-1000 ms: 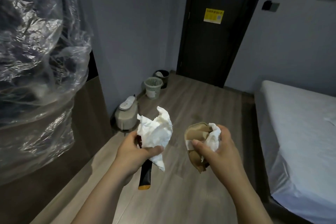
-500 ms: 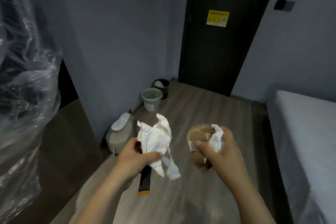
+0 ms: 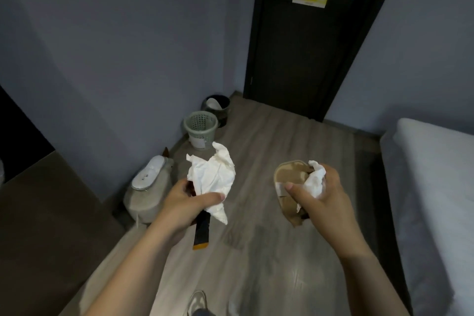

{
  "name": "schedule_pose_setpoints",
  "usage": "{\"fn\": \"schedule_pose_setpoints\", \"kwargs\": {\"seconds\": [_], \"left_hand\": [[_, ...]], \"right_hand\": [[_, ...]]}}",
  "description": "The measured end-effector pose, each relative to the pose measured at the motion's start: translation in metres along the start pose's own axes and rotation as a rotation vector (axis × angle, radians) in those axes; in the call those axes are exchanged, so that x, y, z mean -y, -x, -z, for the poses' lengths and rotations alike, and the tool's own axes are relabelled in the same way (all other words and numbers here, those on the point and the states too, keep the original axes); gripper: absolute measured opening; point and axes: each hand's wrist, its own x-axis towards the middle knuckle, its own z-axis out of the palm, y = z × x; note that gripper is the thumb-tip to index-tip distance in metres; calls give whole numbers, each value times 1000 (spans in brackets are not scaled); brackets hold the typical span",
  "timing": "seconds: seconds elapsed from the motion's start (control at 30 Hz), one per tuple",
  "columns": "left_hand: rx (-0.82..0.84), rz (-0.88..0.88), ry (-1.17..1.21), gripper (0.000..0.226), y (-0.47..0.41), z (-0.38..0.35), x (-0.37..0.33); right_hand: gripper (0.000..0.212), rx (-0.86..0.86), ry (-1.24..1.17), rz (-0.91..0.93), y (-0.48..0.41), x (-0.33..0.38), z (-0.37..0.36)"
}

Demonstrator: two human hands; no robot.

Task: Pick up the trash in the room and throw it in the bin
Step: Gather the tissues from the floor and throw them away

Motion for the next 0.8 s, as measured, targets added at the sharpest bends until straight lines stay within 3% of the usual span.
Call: {"fn": "schedule_pose_setpoints", "kwargs": {"seconds": [0.17,0.37,0.53,0.63,0.8], "left_hand": [[51,25,-33,49,-72,10,-24],[76,122,-138,70,-144,29,-26],[59,179,-164,50,-172,37,-14],[20,208,-170,34,-176,39,-2],[-101,269,-213,44,-168,48,38]], "right_hand": [[61,4,27,-40,-64,10,-36],[57,29,46,-118,-119,9,-75],[66,68,90,-168,-139,-13,-94],[62,133,111,-203,-143,-26,-101],[53,328,187,-218,-148,-66,-115]]}}
